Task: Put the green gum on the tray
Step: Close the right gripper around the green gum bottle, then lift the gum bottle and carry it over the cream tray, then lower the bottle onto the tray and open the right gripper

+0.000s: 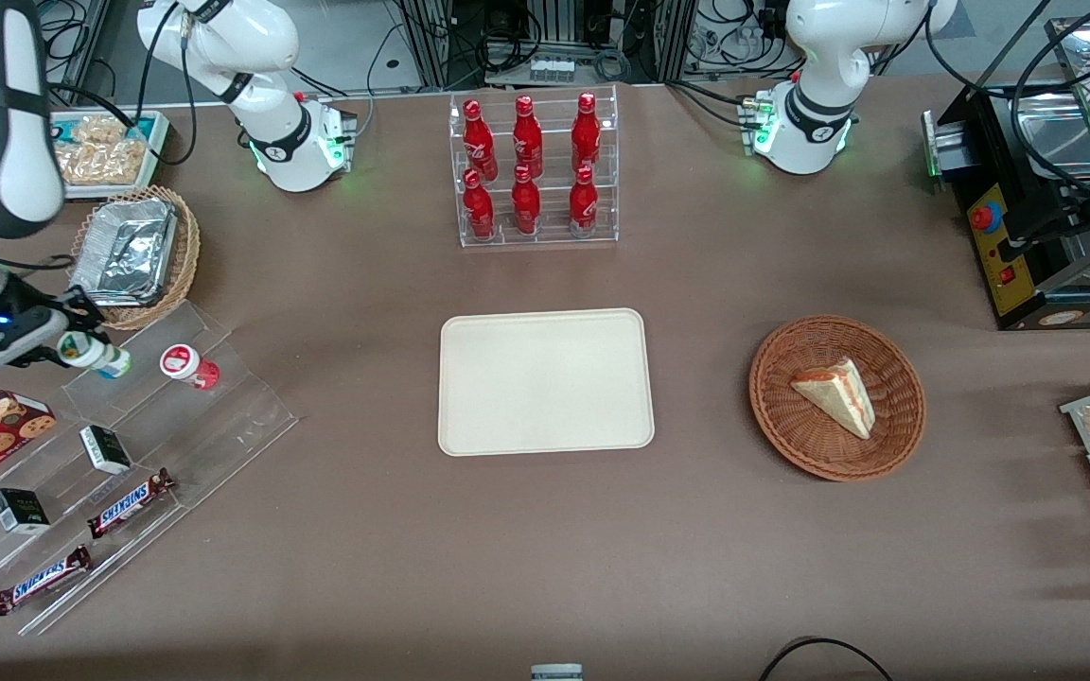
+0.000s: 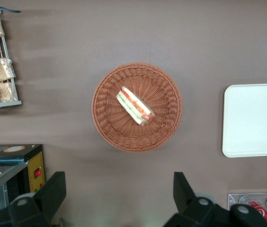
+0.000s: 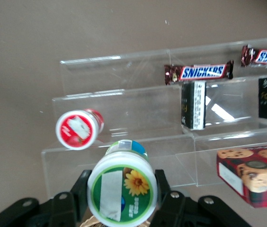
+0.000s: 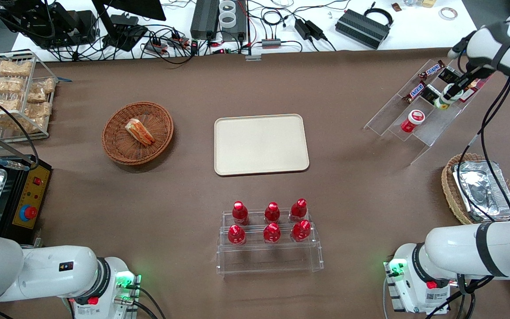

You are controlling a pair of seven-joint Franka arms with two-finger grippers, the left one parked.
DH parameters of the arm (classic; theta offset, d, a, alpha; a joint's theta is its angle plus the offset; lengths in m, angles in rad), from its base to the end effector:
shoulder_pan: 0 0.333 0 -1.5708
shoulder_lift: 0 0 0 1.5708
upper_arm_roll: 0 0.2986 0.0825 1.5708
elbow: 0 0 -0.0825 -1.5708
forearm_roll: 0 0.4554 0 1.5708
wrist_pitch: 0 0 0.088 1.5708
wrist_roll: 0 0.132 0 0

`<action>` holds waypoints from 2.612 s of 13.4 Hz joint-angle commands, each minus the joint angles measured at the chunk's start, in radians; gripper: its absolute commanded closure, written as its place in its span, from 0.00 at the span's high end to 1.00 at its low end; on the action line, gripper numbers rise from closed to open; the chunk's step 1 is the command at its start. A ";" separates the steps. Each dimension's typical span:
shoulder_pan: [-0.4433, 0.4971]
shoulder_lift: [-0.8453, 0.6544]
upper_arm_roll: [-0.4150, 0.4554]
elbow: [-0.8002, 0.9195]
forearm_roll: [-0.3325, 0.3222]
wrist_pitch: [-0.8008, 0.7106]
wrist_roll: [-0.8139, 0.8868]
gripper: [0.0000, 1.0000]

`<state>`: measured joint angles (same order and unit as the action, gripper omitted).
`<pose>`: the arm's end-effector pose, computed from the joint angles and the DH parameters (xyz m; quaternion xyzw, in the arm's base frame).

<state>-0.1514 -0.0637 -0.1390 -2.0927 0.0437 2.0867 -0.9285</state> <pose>0.5793 -0.1701 0.3818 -0.9520 -0.3037 -0.0369 0.0031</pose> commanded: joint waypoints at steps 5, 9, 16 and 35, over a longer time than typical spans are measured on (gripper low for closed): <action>0.264 0.041 -0.002 0.203 0.038 -0.212 0.379 0.00; 0.447 0.073 -0.002 0.252 0.038 -0.235 0.671 0.00; 0.778 0.318 -0.002 0.402 0.024 -0.163 1.250 0.00; 1.078 0.737 -0.005 0.500 0.004 0.223 1.726 0.00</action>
<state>0.9224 0.6557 -0.1368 -1.6196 0.0614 2.2995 0.7789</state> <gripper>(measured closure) 0.414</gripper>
